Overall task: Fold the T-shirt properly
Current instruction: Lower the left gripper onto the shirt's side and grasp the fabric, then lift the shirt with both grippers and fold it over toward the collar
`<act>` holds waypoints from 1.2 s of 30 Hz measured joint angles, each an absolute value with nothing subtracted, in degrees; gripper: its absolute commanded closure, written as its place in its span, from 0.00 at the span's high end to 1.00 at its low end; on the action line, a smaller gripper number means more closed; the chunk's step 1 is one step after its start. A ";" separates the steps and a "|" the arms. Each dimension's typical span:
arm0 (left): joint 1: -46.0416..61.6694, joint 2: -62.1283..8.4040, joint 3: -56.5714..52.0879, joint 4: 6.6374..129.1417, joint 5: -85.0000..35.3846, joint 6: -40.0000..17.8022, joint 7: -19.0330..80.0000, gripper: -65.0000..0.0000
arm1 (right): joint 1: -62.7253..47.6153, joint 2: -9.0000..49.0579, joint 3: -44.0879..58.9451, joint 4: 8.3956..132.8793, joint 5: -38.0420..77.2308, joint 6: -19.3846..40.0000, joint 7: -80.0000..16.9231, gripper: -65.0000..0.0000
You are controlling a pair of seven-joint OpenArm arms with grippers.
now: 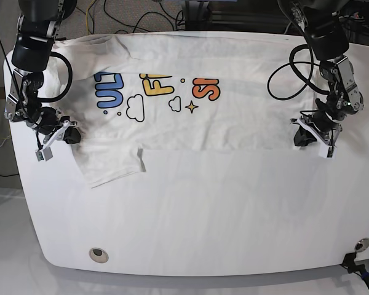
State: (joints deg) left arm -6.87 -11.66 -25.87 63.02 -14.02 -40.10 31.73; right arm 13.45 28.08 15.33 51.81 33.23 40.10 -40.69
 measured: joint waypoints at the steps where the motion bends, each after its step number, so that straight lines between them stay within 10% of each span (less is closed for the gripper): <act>1: -6.92 -11.66 -25.87 63.02 -14.02 -40.10 31.79 0.00 | 13.45 28.08 15.33 51.81 33.23 40.10 -40.69 0.00; 16: -6.44 -12.67 -25.80 63.22 -19.20 -40.10 34.11 0.00 | 15.38 28.01 15.31 51.72 32.34 40.07 -42.24 0.00; 36: 4.25 -12.29 -25.74 93.84 -18.90 -39.92 45.52 0.00 | 8.78 26.96 22.55 72.23 31.38 39.92 -57.23 0.00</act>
State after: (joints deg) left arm 4.25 -12.29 -25.74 93.84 -18.90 -39.92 45.52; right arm 8.78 26.96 22.55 72.23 31.38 39.92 -57.23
